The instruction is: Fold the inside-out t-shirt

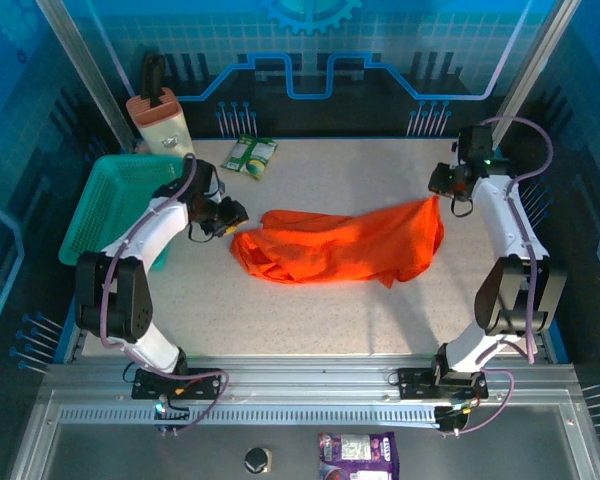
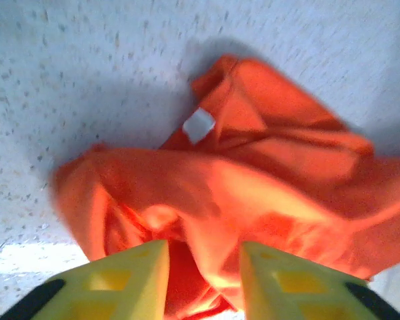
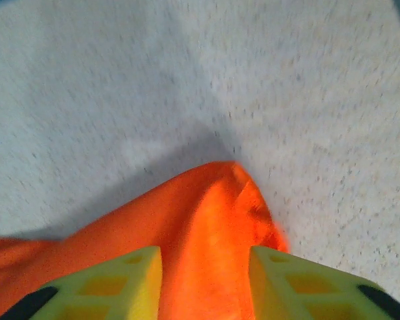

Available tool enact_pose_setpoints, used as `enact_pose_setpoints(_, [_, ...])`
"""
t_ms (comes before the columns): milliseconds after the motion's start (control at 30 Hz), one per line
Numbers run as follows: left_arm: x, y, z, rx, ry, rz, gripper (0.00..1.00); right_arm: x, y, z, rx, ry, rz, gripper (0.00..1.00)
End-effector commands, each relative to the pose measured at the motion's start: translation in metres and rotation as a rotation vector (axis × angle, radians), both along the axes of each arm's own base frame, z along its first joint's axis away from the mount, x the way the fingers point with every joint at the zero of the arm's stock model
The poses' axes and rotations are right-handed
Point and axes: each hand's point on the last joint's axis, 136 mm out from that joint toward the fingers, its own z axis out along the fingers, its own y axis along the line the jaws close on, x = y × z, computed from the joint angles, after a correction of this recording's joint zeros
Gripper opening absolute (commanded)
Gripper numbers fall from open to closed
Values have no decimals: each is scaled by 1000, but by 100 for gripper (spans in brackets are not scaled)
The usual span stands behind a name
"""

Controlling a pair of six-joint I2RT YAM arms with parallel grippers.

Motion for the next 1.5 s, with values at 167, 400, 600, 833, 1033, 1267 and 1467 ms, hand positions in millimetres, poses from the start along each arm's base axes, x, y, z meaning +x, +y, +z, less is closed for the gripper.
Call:
enact_pose_setpoints(167, [-10,-7,10,139,-44,-92,44,-49,57,-22,17,101,107,46])
enact_pose_setpoints(400, [-31,-42,-12,181,29,-199,50,-111,103,-76,25,269,159,54])
enact_pose_setpoints(600, [-34,-63,-40,135,76,-204,56,-149,121,-124,46,382,149,58])
enact_pose_setpoints(833, [-28,-65,-66,168,124,-210,56,-146,130,-149,42,408,163,61])
enact_pose_setpoints(1033, [-17,-64,-68,198,119,-208,44,-135,120,-149,-4,400,137,14])
enact_pose_setpoints(1267, [7,-82,-34,116,21,-195,4,-118,149,-108,-19,319,256,40])
enact_pose_setpoints(1467, [20,-101,-8,13,-27,-197,3,-102,249,-73,190,148,540,51])
